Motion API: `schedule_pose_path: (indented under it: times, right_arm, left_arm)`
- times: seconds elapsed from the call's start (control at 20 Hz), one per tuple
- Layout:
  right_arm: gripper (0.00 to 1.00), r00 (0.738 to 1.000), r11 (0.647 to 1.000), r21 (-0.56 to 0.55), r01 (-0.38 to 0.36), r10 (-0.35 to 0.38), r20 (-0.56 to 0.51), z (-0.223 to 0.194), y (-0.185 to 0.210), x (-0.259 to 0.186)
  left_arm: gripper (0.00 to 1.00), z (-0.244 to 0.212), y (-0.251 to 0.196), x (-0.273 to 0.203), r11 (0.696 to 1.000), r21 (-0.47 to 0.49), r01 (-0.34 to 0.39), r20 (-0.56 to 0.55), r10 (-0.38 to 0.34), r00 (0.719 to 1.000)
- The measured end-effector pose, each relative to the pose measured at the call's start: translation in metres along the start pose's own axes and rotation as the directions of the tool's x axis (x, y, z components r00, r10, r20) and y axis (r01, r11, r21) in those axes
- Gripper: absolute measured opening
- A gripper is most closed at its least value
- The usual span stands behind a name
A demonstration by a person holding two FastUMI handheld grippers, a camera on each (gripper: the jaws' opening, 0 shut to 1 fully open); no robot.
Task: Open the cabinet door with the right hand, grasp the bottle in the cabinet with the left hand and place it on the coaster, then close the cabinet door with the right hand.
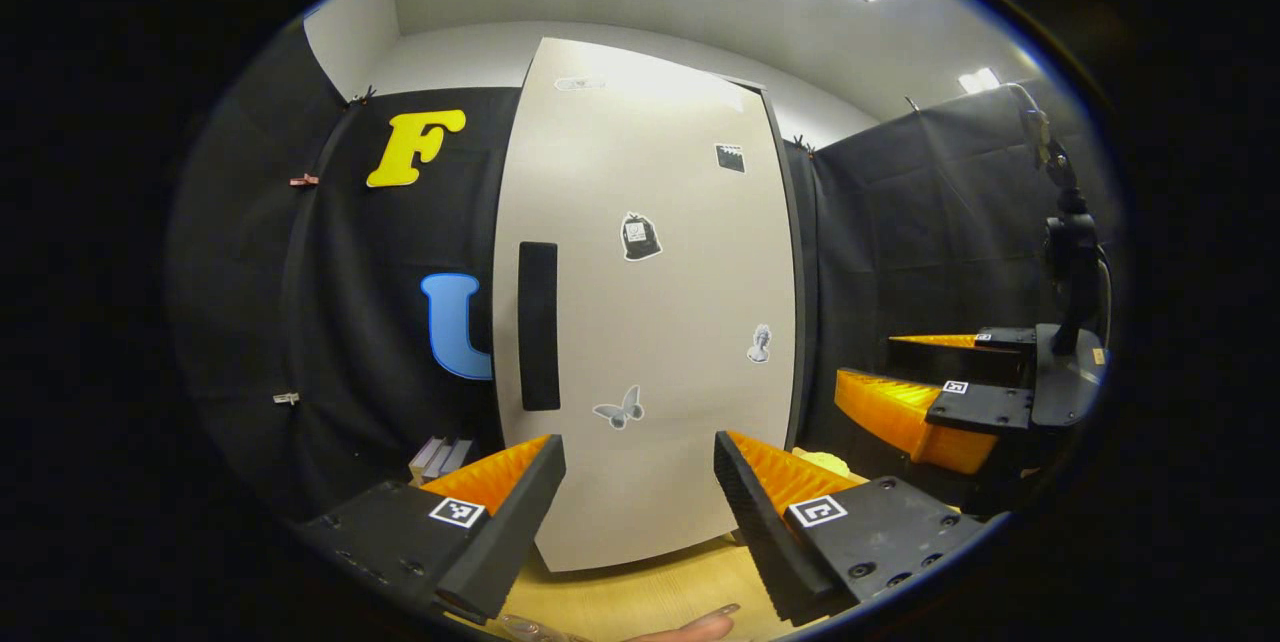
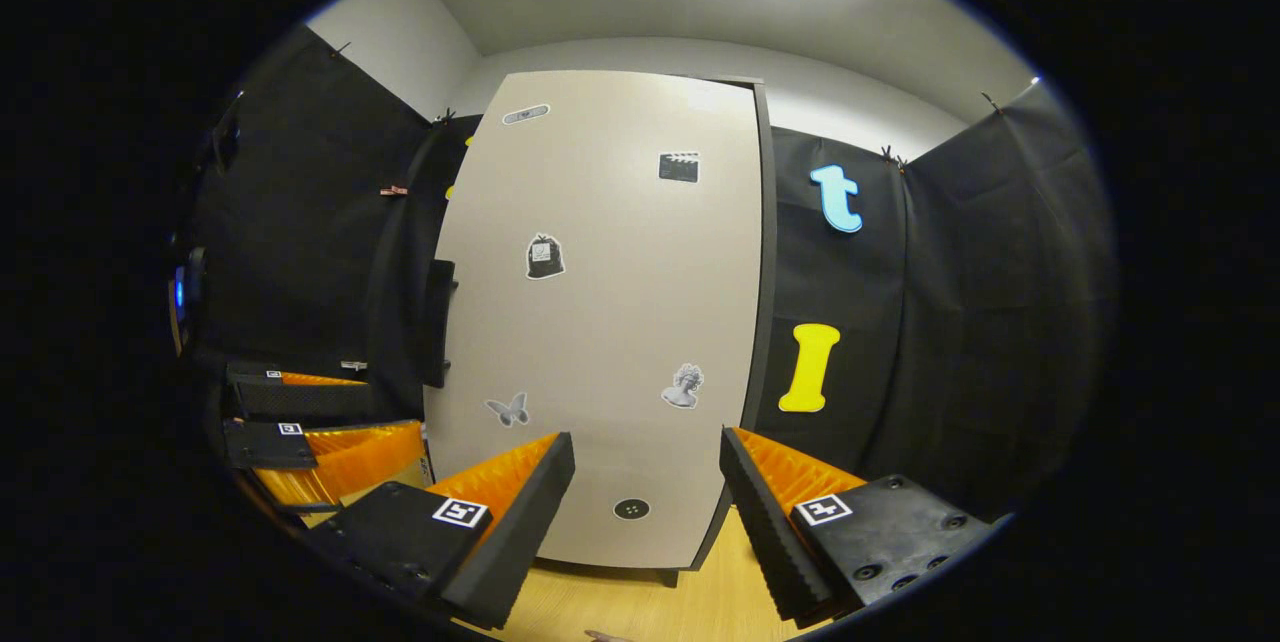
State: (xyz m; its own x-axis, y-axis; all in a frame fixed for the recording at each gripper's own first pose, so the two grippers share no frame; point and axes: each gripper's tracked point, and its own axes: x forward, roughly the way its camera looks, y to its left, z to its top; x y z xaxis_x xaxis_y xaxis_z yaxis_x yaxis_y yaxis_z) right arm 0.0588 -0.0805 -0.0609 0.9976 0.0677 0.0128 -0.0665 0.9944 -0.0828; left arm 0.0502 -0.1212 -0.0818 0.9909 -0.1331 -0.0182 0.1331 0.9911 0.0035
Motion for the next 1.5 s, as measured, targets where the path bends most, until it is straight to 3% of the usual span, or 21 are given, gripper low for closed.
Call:
schedule_pose_path:
  times: [0.85, 1.5]
  right_arm:
    - [0.96, 0.999, 1.0, -0.008, -0.01, 0.009, -0.041, -0.01, 0.008, -0.009]
    - [0.98, 0.997, 0.998, 0.036, 0.047, -0.044, -0.066, -0.014, -0.002, -0.01]
  left_arm:
    - [0.95, 0.003, 0.008, -0.003, 1.0, -0.015, -0.027, 0.009, 0.027, 1.0]
    - [0.95, 0.003, 0.004, 0.0, 1.0, -0.013, -0.011, 0.013, 0.012, 1.0]
